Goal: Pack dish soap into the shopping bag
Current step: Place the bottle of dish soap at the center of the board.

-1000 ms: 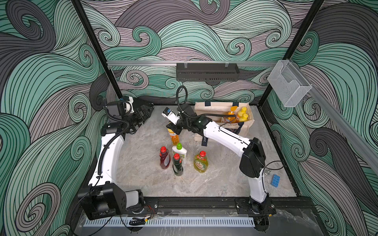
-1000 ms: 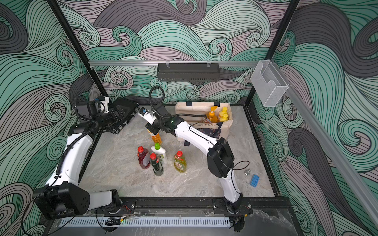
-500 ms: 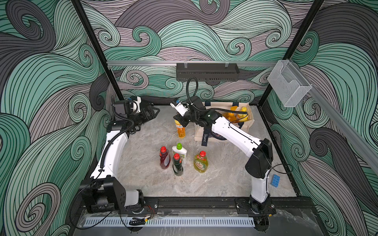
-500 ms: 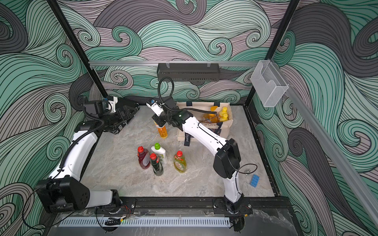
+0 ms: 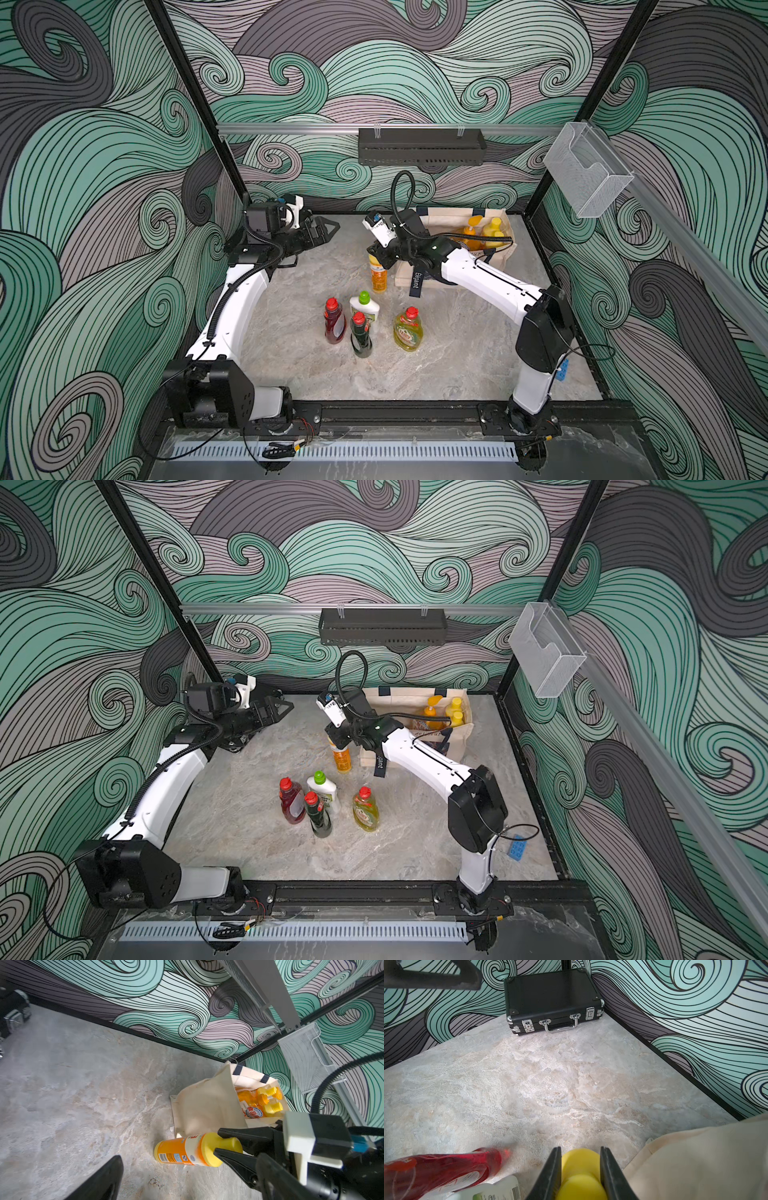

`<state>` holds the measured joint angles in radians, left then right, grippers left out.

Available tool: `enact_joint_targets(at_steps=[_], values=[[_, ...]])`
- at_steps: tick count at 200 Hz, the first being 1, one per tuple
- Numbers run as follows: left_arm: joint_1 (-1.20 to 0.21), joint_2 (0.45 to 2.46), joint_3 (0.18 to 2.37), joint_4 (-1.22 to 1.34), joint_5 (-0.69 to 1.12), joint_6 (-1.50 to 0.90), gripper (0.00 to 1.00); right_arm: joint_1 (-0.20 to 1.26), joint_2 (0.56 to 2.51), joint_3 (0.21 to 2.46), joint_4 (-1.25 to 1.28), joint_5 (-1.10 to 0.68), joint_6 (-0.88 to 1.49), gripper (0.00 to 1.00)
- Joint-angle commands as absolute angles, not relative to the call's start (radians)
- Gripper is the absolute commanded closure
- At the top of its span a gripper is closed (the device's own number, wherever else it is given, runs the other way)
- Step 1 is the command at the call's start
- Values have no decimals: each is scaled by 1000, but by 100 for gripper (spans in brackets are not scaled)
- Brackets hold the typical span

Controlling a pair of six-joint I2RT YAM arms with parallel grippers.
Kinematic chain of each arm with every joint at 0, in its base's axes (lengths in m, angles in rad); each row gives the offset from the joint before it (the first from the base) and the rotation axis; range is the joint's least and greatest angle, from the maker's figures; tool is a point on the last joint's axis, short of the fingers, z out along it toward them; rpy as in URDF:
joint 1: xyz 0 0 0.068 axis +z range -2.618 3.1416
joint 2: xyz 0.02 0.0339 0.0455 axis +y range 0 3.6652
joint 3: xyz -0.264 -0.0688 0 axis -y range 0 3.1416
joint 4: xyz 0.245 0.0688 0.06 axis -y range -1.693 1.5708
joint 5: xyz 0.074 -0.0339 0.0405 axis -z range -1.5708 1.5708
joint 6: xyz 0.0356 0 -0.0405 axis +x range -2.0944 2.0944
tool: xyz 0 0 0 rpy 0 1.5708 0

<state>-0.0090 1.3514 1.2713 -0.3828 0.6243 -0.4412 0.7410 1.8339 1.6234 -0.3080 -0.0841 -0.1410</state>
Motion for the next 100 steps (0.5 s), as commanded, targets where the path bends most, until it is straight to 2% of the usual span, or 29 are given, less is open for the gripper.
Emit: enact_joint_targets(at_steps=[1, 65, 78, 100], values=[[-24, 1354, 1271, -363, 645, -446, 1, 735, 1777, 1627, -186, -69, -121, 100], [-40, 1370, 1275, -382, 631, -431, 2, 733, 1763, 1586, -170, -81, -98, 100], [-41, 1369, 1276, -381, 627, -430, 2, 734, 1751, 1570, -160, -75, -95, 89], [-44, 1369, 1276, -383, 623, -429, 2, 733, 1729, 1544, -149, -70, -92, 86]])
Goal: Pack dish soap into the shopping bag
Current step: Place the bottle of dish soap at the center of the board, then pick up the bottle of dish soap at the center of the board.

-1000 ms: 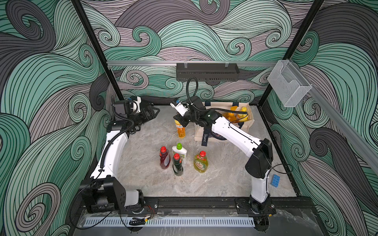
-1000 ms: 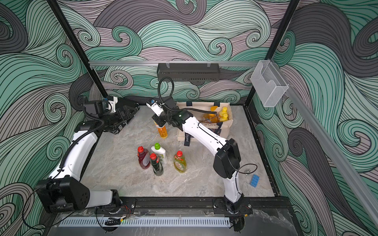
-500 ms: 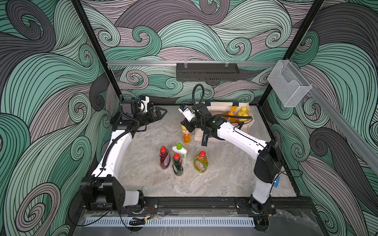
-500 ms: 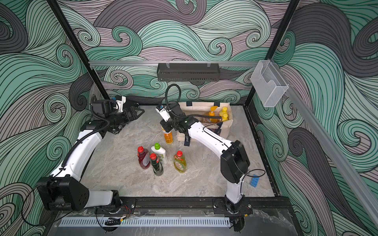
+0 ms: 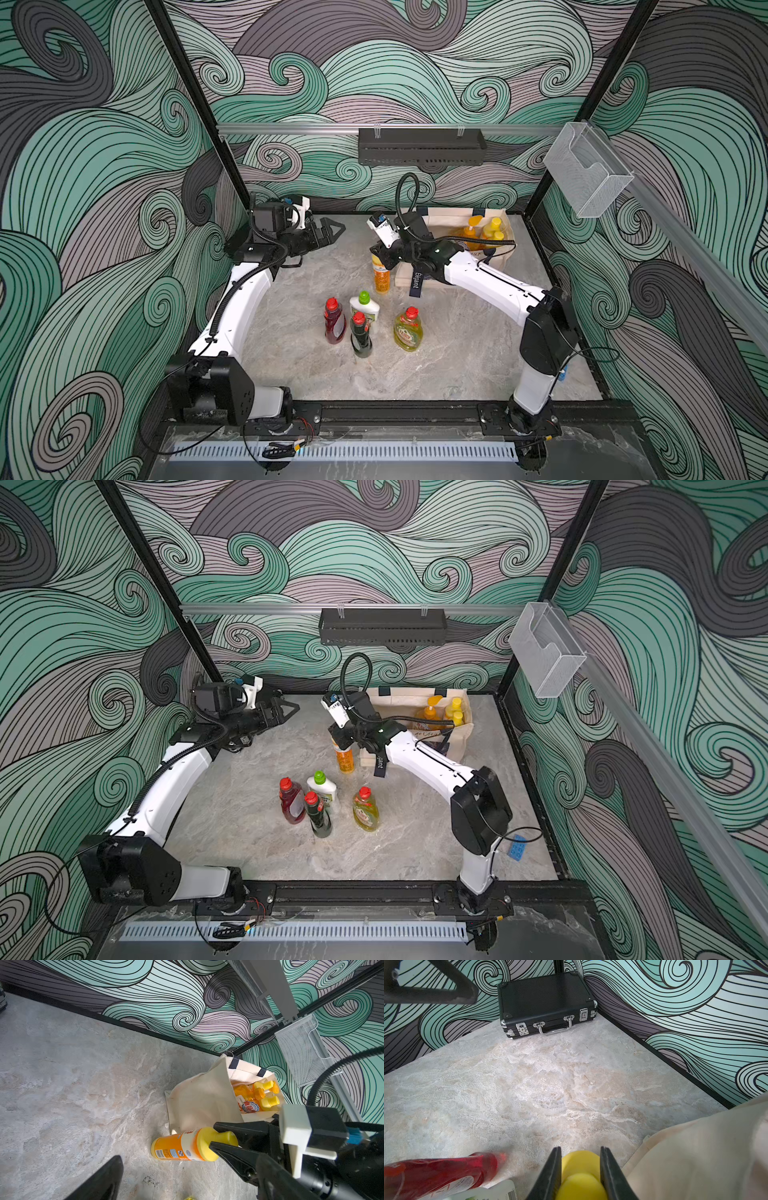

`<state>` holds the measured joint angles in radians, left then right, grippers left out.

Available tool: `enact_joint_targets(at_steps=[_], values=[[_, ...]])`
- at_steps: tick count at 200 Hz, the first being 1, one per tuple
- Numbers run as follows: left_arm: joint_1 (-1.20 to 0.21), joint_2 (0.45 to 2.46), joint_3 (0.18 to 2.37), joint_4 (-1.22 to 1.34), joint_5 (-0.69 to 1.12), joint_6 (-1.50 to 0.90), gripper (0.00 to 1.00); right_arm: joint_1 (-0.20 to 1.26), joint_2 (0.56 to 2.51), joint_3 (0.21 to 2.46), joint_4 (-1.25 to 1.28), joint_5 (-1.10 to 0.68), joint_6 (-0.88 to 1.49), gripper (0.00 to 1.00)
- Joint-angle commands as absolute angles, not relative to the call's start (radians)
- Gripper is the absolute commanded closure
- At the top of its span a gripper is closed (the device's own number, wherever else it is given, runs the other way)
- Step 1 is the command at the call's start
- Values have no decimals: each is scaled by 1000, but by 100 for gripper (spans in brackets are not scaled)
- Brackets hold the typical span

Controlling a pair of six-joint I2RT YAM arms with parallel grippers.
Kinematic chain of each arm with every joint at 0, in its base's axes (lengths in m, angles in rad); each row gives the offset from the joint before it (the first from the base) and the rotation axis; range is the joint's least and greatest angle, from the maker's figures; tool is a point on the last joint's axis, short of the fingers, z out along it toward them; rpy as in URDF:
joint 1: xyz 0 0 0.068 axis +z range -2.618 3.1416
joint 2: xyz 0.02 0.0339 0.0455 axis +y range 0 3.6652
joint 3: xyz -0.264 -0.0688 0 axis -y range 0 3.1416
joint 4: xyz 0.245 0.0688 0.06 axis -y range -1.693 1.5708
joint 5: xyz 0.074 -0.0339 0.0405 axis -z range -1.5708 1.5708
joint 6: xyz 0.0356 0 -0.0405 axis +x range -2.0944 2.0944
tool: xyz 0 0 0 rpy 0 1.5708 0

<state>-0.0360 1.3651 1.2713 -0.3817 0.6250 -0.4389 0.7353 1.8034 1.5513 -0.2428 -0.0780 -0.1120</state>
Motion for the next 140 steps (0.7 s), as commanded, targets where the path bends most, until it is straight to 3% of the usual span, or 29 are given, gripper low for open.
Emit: enact_joint_targets(at_steps=[1, 59, 140], values=[[-44, 1370, 1276, -383, 623, -429, 2, 733, 1728, 1543, -149, -70, -91, 86], [-46, 1370, 1278, -391, 614, -423, 2, 733, 1709, 1531, -171, -49, -95, 60], [-46, 1368, 1283, -400, 607, -419, 1, 734, 1652, 1498, -174, -40, -107, 44]])
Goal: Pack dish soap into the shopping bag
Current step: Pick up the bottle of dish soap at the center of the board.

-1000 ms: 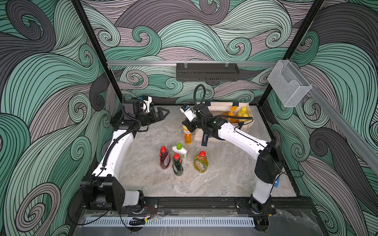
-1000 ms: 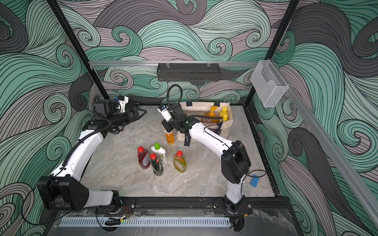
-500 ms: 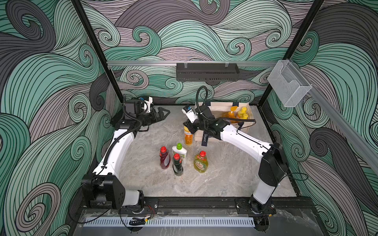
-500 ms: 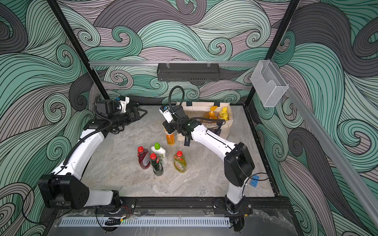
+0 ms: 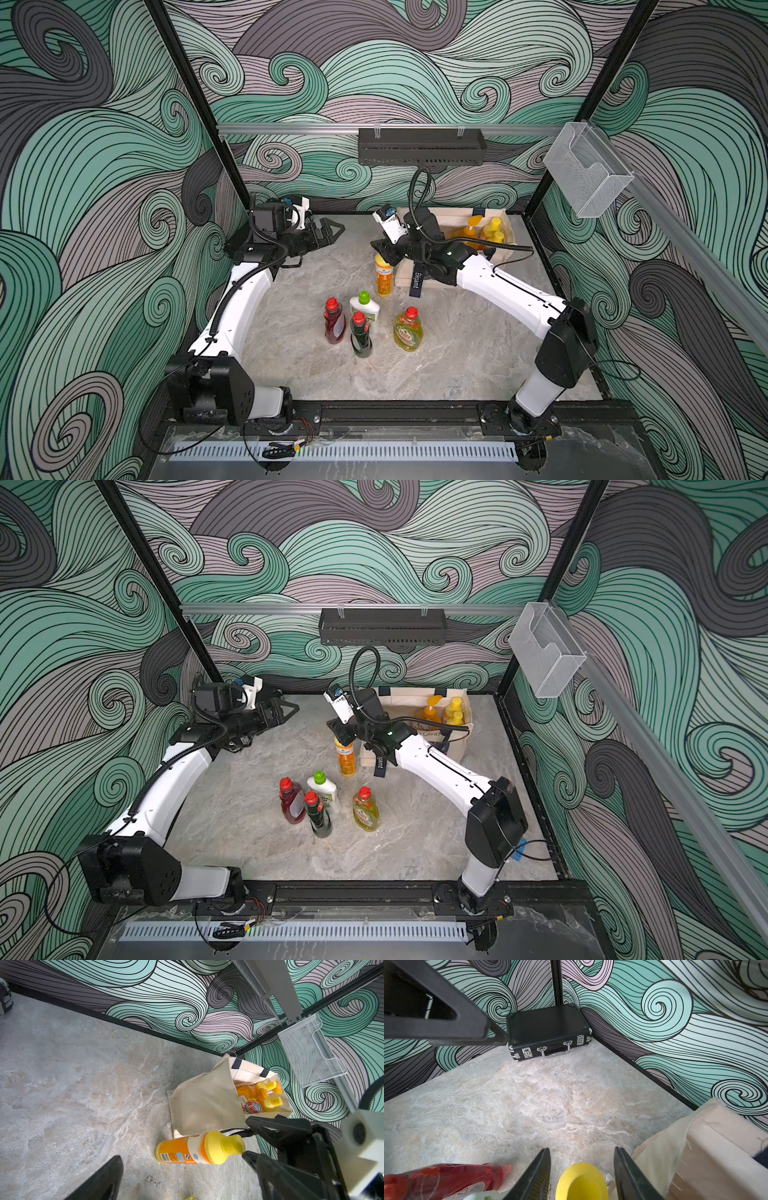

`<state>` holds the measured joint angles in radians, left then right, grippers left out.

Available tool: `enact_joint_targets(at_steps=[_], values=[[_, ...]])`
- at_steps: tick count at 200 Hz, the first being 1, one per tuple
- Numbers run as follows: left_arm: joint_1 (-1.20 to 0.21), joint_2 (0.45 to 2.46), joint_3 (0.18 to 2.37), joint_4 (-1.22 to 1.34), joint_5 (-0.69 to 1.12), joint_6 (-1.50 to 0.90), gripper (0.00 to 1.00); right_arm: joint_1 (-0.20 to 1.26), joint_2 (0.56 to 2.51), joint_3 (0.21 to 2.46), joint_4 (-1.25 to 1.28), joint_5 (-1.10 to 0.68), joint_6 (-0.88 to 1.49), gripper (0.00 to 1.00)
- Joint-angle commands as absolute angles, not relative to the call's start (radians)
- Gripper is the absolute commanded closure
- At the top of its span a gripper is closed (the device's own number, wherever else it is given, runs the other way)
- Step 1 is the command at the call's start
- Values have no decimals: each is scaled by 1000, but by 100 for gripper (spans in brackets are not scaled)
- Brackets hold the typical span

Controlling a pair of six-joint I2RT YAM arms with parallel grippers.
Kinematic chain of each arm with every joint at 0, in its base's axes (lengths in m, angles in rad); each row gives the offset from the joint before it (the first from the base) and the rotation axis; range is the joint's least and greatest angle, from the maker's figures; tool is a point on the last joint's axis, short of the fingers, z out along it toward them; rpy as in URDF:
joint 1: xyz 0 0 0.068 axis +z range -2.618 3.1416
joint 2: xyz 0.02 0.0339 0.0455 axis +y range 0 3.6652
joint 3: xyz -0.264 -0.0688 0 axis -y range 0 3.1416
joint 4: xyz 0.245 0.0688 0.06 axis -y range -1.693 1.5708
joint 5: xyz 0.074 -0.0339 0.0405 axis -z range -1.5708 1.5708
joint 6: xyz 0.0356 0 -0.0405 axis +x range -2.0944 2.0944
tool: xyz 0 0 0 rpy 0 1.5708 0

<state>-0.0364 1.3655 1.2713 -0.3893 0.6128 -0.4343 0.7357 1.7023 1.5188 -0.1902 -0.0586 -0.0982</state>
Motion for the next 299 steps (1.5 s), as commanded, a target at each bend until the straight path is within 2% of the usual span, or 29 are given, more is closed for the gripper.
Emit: enact_joint_targets(at_steps=[1, 29, 67, 136, 239, 263, 299], values=[[-46, 1369, 1283, -401, 607, -419, 1, 733, 1650, 1497, -175, -41, -107, 44], [-47, 1368, 1285, -401, 612, -421, 1, 729, 1587, 1446, -177, -47, -123, 41], [-55, 1366, 1283, -393, 615, -423, 1, 696, 1525, 1335, -130, -185, -131, 35], [-62, 1369, 1284, -393, 618, -423, 2, 680, 1571, 1291, -31, -281, -122, 33], [-61, 1383, 1287, -397, 612, -421, 2, 678, 1652, 1315, -26, -244, -126, 35], [-61, 1383, 1287, -395, 612, -420, 2, 678, 1654, 1309, -3, -252, -117, 43], [-61, 1387, 1287, -394, 612, -422, 2, 678, 1663, 1328, -4, -260, -117, 47]])
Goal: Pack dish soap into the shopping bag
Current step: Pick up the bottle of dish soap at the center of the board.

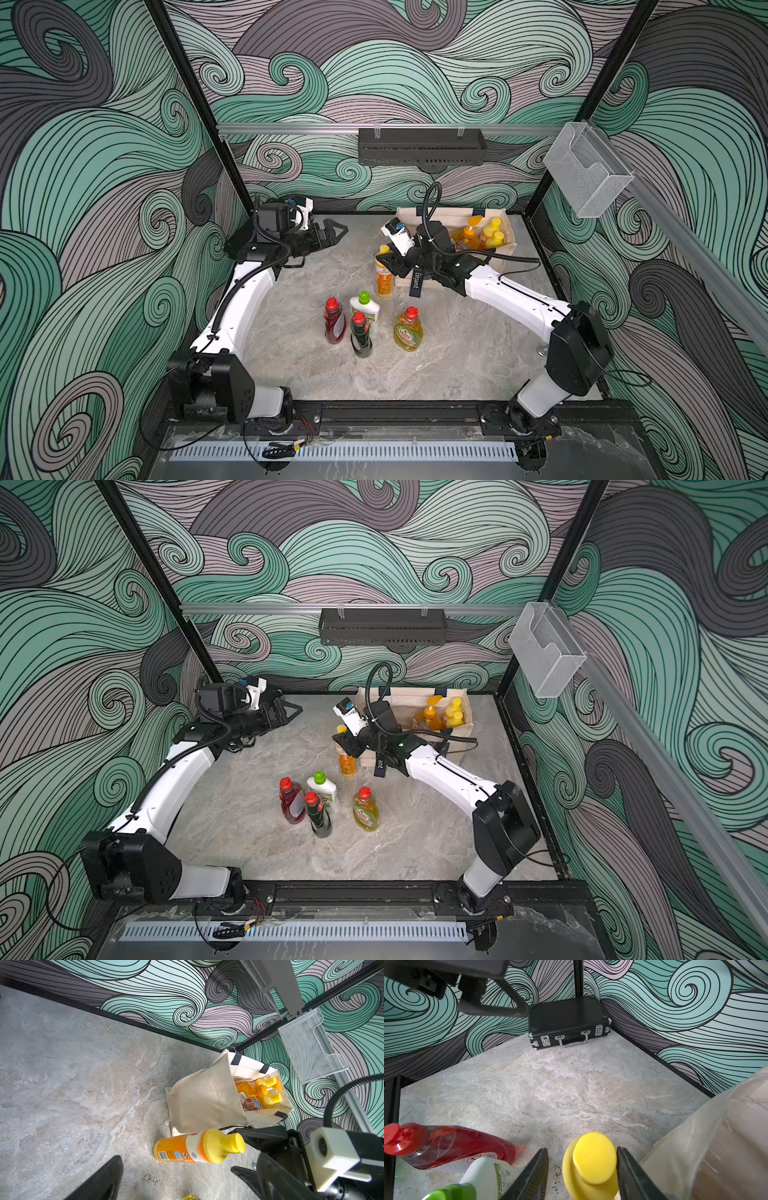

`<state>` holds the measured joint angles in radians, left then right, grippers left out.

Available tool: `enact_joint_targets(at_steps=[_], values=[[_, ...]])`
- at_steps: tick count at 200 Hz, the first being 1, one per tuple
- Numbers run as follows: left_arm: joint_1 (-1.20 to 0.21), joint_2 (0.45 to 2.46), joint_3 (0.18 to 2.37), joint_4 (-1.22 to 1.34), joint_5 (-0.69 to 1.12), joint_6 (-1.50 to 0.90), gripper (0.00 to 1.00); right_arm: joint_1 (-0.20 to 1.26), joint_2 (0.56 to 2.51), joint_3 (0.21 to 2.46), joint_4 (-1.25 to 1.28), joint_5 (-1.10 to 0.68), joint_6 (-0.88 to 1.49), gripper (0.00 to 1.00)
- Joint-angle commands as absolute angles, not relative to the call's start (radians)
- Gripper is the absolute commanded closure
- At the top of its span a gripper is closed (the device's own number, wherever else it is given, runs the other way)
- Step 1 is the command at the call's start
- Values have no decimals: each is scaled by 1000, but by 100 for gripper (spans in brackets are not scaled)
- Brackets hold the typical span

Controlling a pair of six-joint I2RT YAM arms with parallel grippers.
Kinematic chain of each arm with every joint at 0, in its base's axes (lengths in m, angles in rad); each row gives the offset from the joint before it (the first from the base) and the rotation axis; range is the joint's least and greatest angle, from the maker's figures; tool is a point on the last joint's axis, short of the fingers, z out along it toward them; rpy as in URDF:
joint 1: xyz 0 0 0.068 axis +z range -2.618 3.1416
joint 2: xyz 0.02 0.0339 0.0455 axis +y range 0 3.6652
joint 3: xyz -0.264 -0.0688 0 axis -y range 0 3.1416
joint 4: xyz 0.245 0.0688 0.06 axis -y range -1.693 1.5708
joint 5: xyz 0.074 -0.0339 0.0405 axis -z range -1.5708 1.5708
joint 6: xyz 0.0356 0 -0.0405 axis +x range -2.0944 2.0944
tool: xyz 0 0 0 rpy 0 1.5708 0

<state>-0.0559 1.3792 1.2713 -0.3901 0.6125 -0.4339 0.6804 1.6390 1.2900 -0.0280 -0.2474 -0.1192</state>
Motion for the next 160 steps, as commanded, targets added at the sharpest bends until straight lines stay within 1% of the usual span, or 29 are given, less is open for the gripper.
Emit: enact_joint_targets(at_steps=[1, 64, 110, 146, 160], values=[[-61, 1387, 1287, -394, 612, -422, 2, 678, 1665, 1328, -6, -259, -117, 47], [-61, 1383, 1287, -397, 614, -420, 2, 678, 1708, 1365, -54, -253, -119, 53], [-61, 1383, 1287, -395, 614, -422, 2, 678, 1700, 1347, -35, -247, -114, 66], [-62, 1386, 1287, -393, 614, -423, 2, 678, 1698, 1342, -24, -247, -108, 74], [-62, 1386, 1286, -394, 614, -423, 2, 678, 1698, 1341, -25, -246, -108, 80]])
